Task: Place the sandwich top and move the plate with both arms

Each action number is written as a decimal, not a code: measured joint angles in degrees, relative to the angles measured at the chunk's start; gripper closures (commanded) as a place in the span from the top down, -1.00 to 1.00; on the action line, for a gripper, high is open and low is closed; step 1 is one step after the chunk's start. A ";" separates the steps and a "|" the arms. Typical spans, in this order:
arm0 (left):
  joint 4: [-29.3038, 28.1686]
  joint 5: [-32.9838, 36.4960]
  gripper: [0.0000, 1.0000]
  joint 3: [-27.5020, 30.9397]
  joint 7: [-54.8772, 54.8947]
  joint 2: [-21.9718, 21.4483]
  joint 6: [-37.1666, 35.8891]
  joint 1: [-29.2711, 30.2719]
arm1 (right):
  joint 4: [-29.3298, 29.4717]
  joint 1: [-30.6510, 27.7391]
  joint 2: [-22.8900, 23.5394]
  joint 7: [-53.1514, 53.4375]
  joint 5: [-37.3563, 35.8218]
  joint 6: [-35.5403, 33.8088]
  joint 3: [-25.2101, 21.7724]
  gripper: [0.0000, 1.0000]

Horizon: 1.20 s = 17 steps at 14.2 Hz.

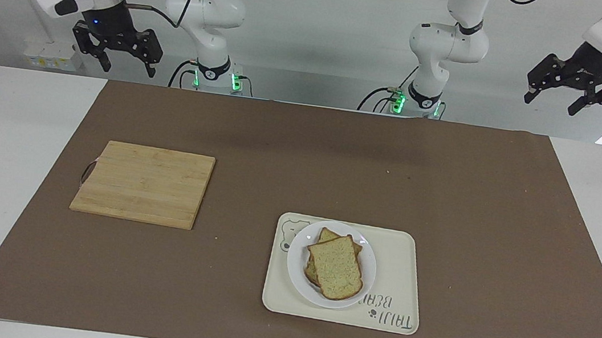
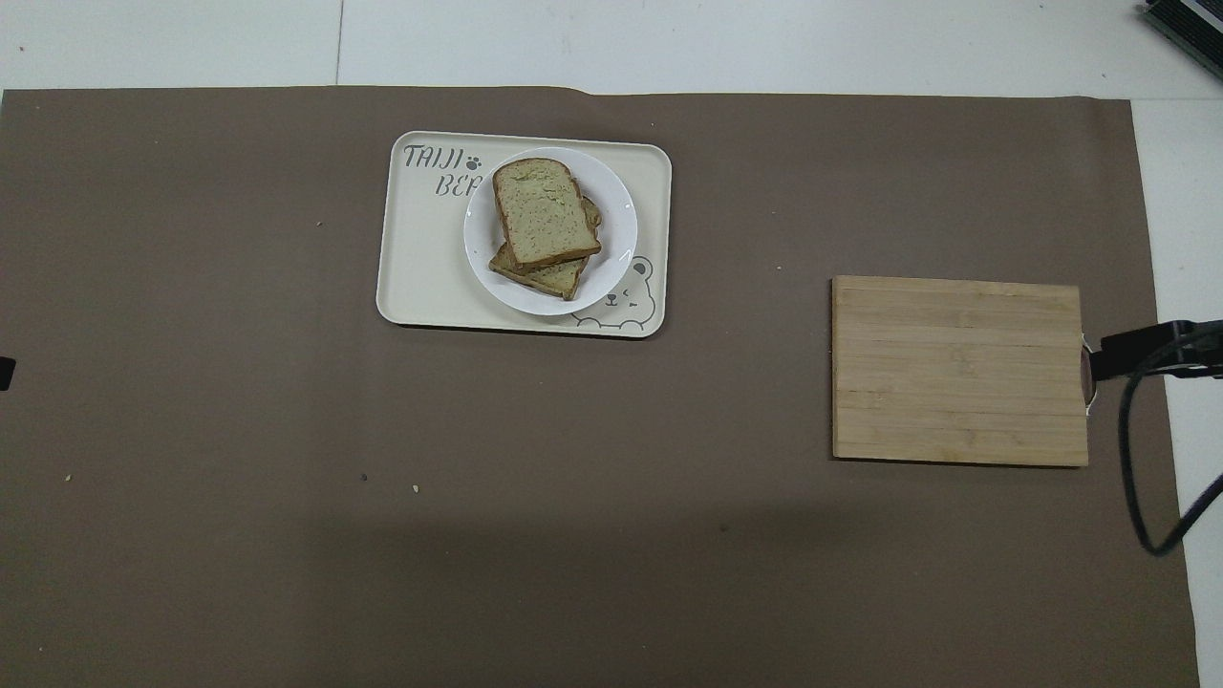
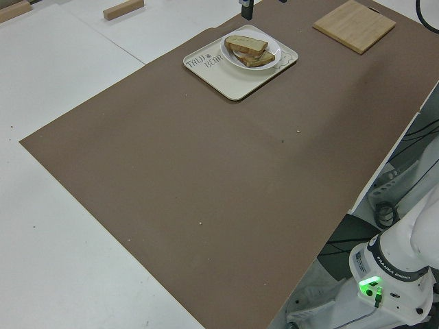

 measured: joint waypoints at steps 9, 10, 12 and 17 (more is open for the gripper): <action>0.50 1.61 1.00 -0.19 -1.84 -0.02 0.13 0.16 | 0.00 0.00 0.00 0.00 0.00 0.00 0.00 1.00; 0.51 1.61 1.00 -0.25 -2.39 -0.02 0.21 0.16 | 0.00 0.00 0.00 0.00 0.00 0.00 0.00 1.00; 0.52 1.61 1.00 -0.27 -2.88 -0.04 0.29 0.16 | 0.00 0.00 0.00 0.00 0.00 0.00 0.00 1.00; 0.53 1.61 1.00 -0.35 -2.98 -0.04 0.38 0.16 | 0.00 0.00 0.00 0.00 0.00 0.00 0.00 1.00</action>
